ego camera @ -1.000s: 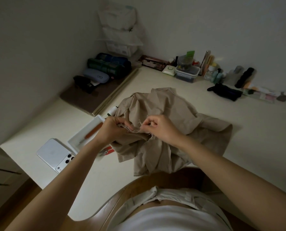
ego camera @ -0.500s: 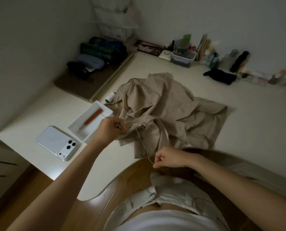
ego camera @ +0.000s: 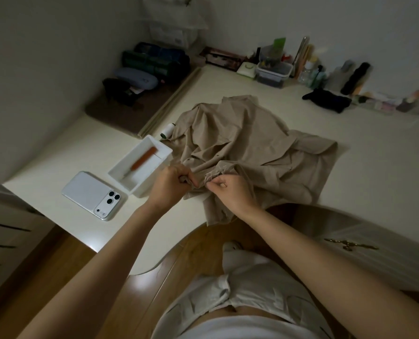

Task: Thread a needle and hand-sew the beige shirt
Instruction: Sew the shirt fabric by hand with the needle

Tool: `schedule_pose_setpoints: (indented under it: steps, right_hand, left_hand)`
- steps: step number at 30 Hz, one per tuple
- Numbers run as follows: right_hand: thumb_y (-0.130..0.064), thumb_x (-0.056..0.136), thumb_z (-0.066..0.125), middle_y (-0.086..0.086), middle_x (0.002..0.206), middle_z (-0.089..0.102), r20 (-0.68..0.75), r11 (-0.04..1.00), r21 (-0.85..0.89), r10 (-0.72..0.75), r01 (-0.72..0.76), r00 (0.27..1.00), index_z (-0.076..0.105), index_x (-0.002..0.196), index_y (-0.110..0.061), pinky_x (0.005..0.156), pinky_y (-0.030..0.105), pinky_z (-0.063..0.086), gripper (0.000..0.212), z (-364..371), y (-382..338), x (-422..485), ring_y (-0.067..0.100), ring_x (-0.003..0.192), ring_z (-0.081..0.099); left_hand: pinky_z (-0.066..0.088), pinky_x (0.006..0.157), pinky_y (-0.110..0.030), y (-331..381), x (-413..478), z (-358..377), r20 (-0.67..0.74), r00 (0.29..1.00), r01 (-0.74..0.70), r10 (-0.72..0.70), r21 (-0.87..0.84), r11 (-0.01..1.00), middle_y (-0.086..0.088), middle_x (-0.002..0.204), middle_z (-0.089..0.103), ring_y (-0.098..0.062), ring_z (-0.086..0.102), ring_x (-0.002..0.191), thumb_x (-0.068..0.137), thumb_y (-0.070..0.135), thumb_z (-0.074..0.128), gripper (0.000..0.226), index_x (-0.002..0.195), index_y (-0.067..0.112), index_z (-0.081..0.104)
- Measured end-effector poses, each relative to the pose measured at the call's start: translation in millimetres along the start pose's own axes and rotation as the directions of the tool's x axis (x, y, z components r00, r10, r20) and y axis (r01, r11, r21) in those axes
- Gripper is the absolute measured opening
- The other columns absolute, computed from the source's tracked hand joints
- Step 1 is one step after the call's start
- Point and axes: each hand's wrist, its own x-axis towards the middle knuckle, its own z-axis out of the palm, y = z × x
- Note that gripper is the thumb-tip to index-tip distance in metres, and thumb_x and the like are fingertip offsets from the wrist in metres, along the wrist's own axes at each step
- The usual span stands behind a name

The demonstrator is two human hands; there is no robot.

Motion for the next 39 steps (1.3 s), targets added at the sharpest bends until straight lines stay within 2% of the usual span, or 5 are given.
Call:
schedule_pose_setpoints:
  steps: [13,18,26,33,39]
  right_hand:
    - [-0.024,0.091,0.062,-0.017,0.077,0.067,0.243,0.996,0.002,-0.091,0.093,0.966,0.074,0.092,-0.016,0.071,0.01,0.046,0.015,-5.4,40.0,-53.9,-0.002,0.079,0.064]
    - [-0.029,0.09,0.063,-0.005,0.069,0.069,0.289,0.994,-0.007,-0.1,0.106,0.952,0.074,0.081,-0.011,0.071,0.033,0.05,0.023,-0.8,44.4,-68.6,0.012,0.07,0.064]
    - [-0.029,0.09,0.063,-0.013,0.065,0.066,0.41,0.994,-0.107,0.026,0.02,0.912,0.075,0.087,-0.017,0.063,0.021,0.046,0.017,-4.7,73.9,-101.7,0.001,0.064,0.06]
    - [-0.024,0.094,0.056,-0.008,0.101,0.066,0.189,0.984,-0.022,0.178,-0.177,0.966,0.064,0.117,-0.016,0.075,0.009,0.045,0.025,-14.0,79.9,-97.9,-0.004,0.09,0.059]
    - [-0.044,0.098,0.042,-0.012,0.053,0.05,0.485,0.862,0.27,0.264,-0.43,0.833,0.066,0.11,-0.02,0.044,0.015,0.027,0.036,-5.7,32.6,-83.9,0.0,0.048,0.04]
  left_hand:
    - [0.032,0.083,-0.031,-31.1,-24.3,22.6,0.276,0.961,-0.06,-0.038,0.336,0.94,0.002,0.093,0.051,-0.021,0.043,0.094,0.08,0.039,0.049,0.029,0.093,0.027,0.072]
    - [0.038,0.075,-0.03,0.3,-42.6,43.5,0.339,0.927,0.236,-0.159,-0.201,0.951,0.006,0.074,0.056,-0.01,0.048,0.073,0.095,0.049,0.044,0.038,0.07,0.026,0.062]
    - [0.044,0.054,-0.017,27.8,-66.0,46.7,0.378,0.876,0.479,-0.3,-0.756,0.445,0.005,0.055,0.048,-0.008,0.047,0.053,0.099,0.02,0.044,0.022,0.097,0.011,0.065]
    - [0.032,0.049,-0.009,38.7,-103.5,49.7,0.314,0.933,0.318,-0.173,-0.5,0.806,0.018,0.051,0.051,0.002,0.044,0.045,0.102,0.022,0.039,0.032,0.098,0.009,0.067]
    - [0.043,0.074,-0.012,45.1,-126.8,62.9,0.427,0.903,0.263,-0.054,-0.447,0.855,0.019,0.081,0.069,0.005,0.062,0.078,0.1,0.018,0.045,0.026,0.099,0.009,0.07]
